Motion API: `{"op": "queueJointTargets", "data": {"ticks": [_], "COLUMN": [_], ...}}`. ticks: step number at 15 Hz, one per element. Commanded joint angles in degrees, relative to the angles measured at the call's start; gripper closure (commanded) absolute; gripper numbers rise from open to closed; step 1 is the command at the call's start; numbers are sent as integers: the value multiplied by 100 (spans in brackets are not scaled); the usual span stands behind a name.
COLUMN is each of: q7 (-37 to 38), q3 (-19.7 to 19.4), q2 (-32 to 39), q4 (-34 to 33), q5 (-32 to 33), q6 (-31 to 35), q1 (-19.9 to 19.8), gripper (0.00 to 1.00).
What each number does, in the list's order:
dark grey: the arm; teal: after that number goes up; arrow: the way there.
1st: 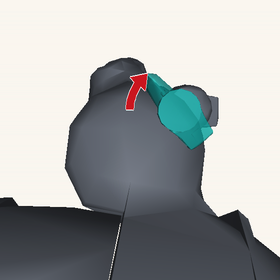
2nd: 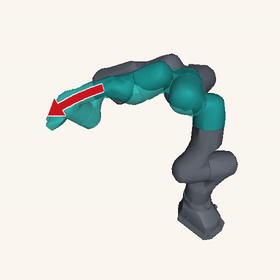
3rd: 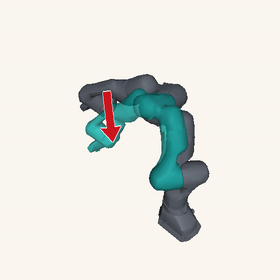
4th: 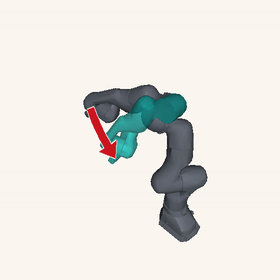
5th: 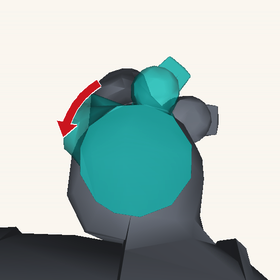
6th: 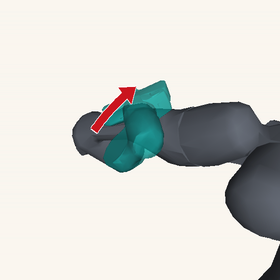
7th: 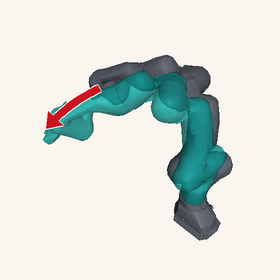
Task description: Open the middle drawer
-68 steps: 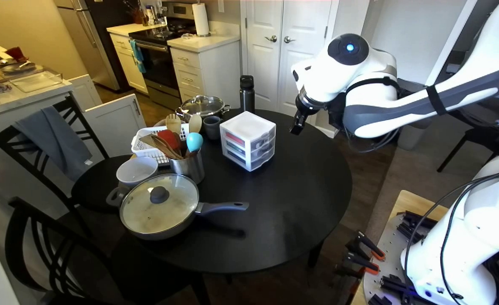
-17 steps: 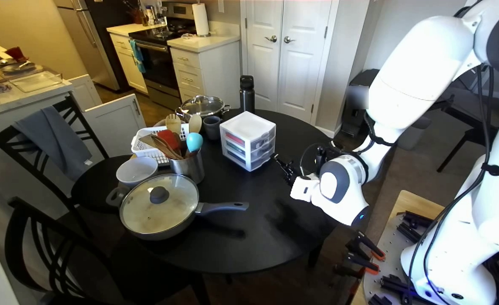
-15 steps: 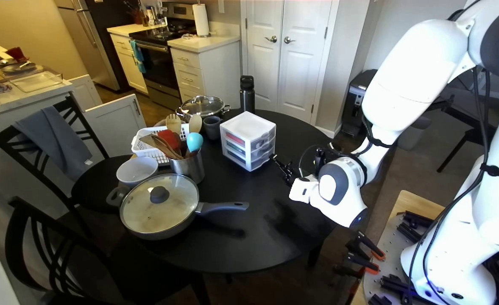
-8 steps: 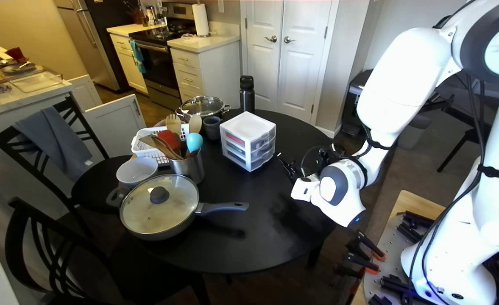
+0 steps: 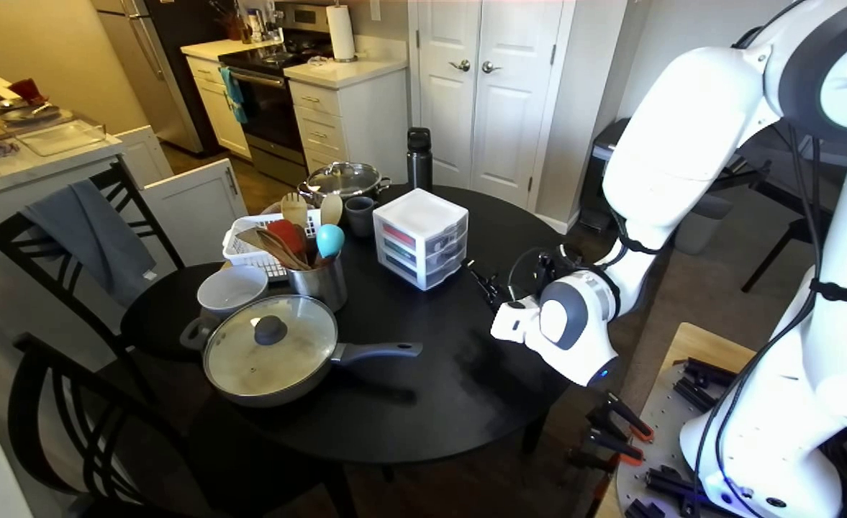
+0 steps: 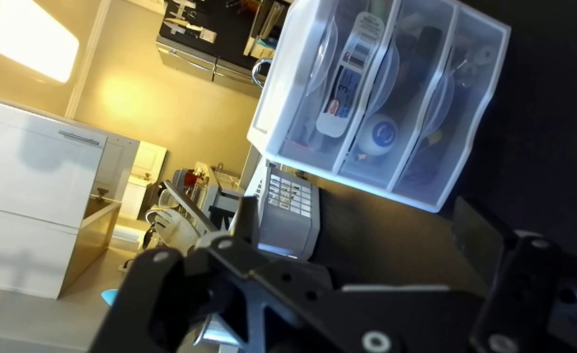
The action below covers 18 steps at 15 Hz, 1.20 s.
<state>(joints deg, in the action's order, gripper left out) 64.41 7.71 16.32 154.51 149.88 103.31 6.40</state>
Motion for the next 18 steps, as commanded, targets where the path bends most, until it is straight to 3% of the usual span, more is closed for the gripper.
{"op": "queueJointTargets", "data": {"ticks": [1, 7, 14, 18], "q7": [212, 537, 1355, 2081], "q3": [-200, -941, -2418, -2950], "q2": [376, 1050, 1512, 1997], "q4": [-362, -1057, -1294, -1540], "q5": [0, -1, -1, -1], "q6": [116, 335, -97, -161], "q1": [195, 762, 2178, 2507], "gripper": [0, 0, 0, 0]}}
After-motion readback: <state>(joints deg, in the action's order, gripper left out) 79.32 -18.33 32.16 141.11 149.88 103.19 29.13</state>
